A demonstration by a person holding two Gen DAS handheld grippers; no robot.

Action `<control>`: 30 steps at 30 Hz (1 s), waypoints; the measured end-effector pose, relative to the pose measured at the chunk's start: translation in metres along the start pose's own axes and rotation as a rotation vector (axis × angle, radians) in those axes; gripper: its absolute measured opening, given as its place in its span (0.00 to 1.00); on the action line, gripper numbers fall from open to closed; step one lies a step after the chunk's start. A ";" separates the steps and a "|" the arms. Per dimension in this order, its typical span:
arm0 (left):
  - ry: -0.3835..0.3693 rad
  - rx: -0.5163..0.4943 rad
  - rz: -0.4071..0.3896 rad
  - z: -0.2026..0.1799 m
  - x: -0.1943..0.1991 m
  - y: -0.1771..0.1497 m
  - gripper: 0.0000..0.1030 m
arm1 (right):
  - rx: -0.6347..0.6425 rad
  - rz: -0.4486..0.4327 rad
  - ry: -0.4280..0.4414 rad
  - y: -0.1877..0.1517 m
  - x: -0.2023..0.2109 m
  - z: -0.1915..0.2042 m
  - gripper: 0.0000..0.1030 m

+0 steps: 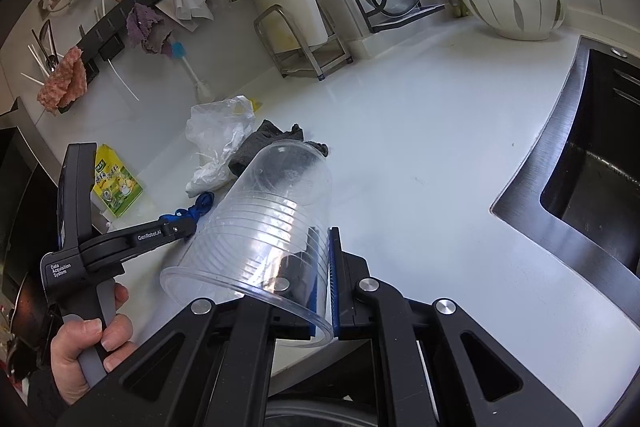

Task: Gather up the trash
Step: 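Carry the cup and blue nozzle over the grey basket with both tools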

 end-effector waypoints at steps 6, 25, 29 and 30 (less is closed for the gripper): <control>0.072 -0.043 -0.055 0.004 0.038 -0.015 0.14 | 0.006 0.003 -0.010 -0.010 0.011 0.000 0.05; 0.083 -0.119 -0.134 -0.027 0.160 -0.105 0.14 | 0.075 0.019 -0.034 -0.074 0.101 0.005 0.05; 0.069 -0.125 -0.126 -0.038 0.169 -0.127 0.14 | 0.091 0.028 -0.039 -0.090 0.117 0.001 0.05; 0.066 -0.128 -0.123 -0.041 0.170 -0.133 0.14 | 0.095 0.029 -0.040 -0.094 0.120 0.000 0.05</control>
Point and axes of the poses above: each gripper's, at about its wrist camera, not at the fingertips, and x roughly against the way its jaws point, z to its left, y to its top, the point moved 10 cm from there along -x, roughly the way its jaws point, and after that the axes turned 15 degrees about -x, right-handed, at the moved point
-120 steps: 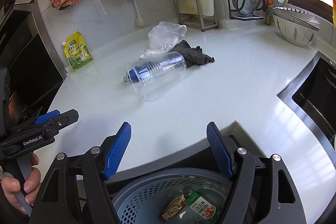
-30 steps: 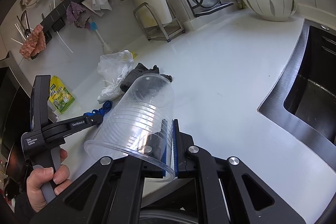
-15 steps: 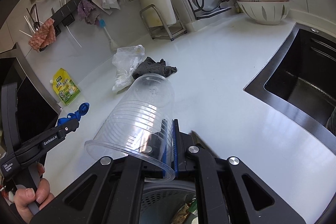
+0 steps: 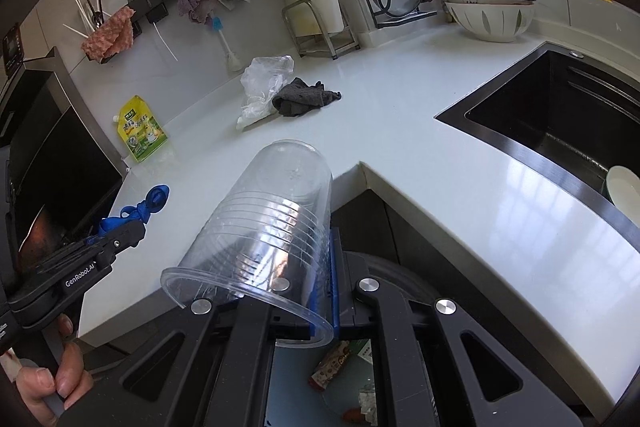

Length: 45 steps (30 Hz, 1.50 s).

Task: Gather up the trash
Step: 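Carry the cup and blue nozzle over the grey basket with both tools, then open both tools to drop the cup and nozzle into the basket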

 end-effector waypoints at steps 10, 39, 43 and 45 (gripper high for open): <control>-0.030 -0.013 0.016 -0.023 0.017 -0.044 0.14 | 0.024 0.035 -0.008 -0.041 0.015 -0.013 0.05; -0.114 -0.067 0.106 -0.083 0.004 -0.103 0.14 | 0.019 0.106 -0.070 -0.098 0.022 -0.065 0.05; -0.119 -0.070 0.119 -0.086 0.001 -0.106 0.15 | 0.026 0.124 -0.079 -0.103 0.017 -0.067 0.05; -0.121 -0.069 0.127 -0.087 -0.002 -0.108 0.15 | 0.036 0.128 -0.090 -0.105 0.015 -0.068 0.05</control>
Point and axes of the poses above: each gripper's, at about its wrist camera, not at the fingertips, and x roughly against the way its jaws point, z to its left, y to its top, the point moved 10 cm from there along -x, roughly the way its jaws point, and after that the axes turned 15 degrees about -x, right-handed, at the moved point
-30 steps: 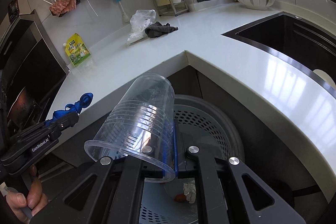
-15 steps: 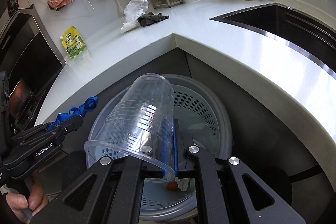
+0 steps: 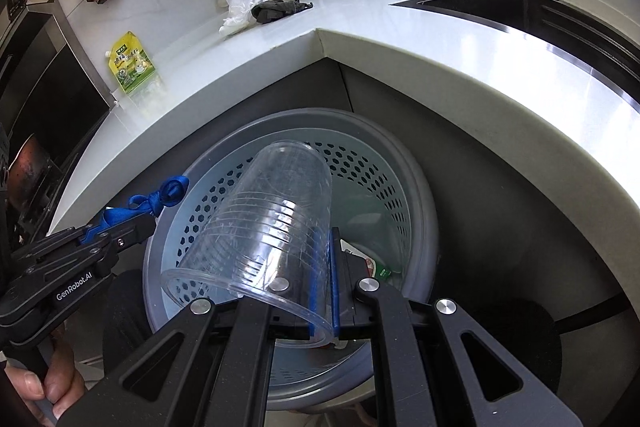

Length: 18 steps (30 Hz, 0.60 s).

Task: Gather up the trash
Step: 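Open both tools to drop the cup and nozzle into the basket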

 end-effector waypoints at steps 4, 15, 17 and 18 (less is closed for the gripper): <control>-0.008 -0.001 0.019 -0.002 -0.007 -0.004 0.15 | 0.006 0.010 -0.004 -0.002 -0.005 -0.001 0.05; -0.016 0.011 0.044 -0.001 -0.018 -0.010 0.17 | 0.006 0.040 -0.011 -0.004 -0.019 -0.002 0.05; -0.018 0.011 0.046 -0.001 -0.018 -0.010 0.17 | 0.003 0.042 -0.013 -0.004 -0.020 -0.004 0.06; -0.019 0.012 0.047 -0.001 -0.019 -0.010 0.17 | 0.002 0.043 -0.013 -0.004 -0.020 -0.004 0.07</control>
Point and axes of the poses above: each gripper's, at about its wrist camera, not at the fingertips, and x roughly against the way its jaws point, z to its left, y to its top, the point moved 10 cm from there along -x, roughly the way its jaws point, and after that the axes turned 15 degrees about -x, right-handed, at the moved point
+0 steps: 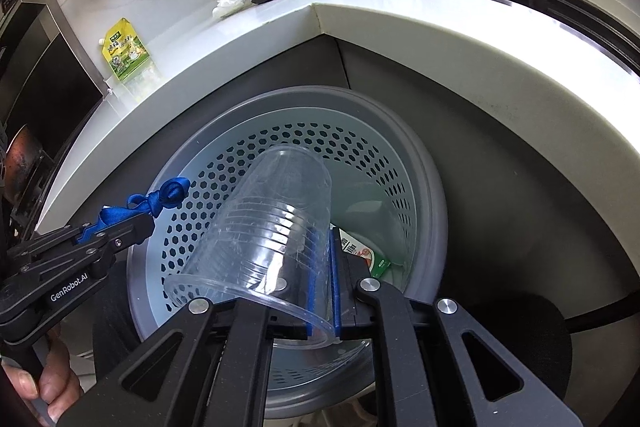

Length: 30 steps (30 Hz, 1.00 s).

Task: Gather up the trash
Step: 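Open both tools to drop the cup and nozzle into the basket, then move both open tools back over the countertop toward the cloth and bag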

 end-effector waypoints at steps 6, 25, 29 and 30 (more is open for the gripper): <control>-0.004 0.003 -0.003 0.001 0.000 0.000 0.18 | -0.008 -0.012 0.001 0.001 0.002 -0.002 0.24; 0.019 0.040 -0.032 0.013 0.012 -0.001 0.54 | -0.017 -0.050 0.018 0.010 0.015 0.000 0.52; 0.020 0.054 -0.042 0.018 0.016 -0.001 0.58 | -0.008 -0.050 0.028 0.009 0.016 0.005 0.53; 0.022 0.056 -0.044 0.020 0.017 0.000 0.58 | -0.007 -0.050 0.031 0.009 0.017 0.006 0.53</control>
Point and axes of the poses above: each gripper's, at about its wrist camera, not at the fingertips, and x roughly against the way its jaws point, z to its left, y to its top, the point moved 10 cm from there along -x, roughly the way its jaws point, and after that the axes turned 15 degrees about -x, right-handed, at the moved point
